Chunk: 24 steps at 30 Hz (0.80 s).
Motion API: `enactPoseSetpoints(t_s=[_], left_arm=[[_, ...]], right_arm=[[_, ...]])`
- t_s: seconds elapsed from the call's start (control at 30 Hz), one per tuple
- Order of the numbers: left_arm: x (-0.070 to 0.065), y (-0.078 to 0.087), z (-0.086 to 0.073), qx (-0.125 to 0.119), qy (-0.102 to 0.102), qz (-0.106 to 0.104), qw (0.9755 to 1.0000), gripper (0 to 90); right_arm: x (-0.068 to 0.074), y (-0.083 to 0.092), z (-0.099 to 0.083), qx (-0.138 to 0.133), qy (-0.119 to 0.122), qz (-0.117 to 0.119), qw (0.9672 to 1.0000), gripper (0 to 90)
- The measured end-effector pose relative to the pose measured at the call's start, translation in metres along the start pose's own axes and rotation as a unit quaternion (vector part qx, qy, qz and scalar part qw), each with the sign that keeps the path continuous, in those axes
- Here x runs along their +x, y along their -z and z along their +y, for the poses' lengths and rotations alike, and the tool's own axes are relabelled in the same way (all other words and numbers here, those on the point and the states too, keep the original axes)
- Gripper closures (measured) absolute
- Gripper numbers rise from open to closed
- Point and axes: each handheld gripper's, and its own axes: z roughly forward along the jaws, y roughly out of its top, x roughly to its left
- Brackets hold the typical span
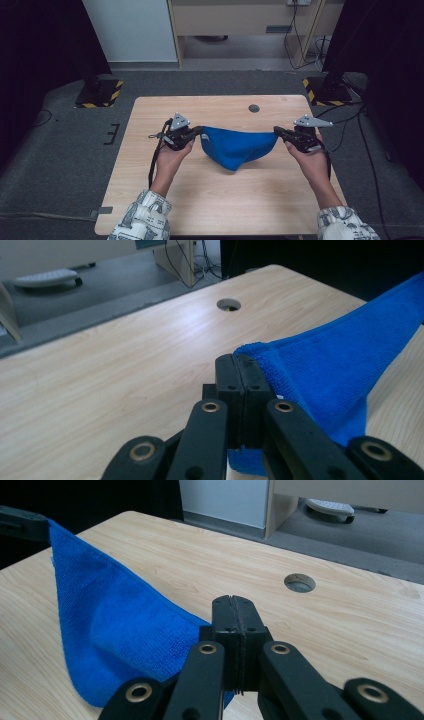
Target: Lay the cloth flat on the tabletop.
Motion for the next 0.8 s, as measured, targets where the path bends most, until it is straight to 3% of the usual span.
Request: enactPoseSetpoints(t_s=[0.37,0.53,0.8], left_arm=[[0.004,0.026,0.019,-0.017,-0.011,0.015,0.9997,89.4],[0.01,0.025,0.024,-0.005,-0.011,0.022,0.9997,89.4],[0.014,0.026,0.034,-0.011,-0.019,0.023,0.9995,89.4]], right_arm=[[0.006,0.014,0.016,-0.009,0.012,0.002,0.9999,90.0],[0.006,0.015,0.024,-0.01,0.014,-0.001,0.9998,90.0],[0.009,0.005,0.035,-0.007,0.025,0.0,0.9997,90.0]])
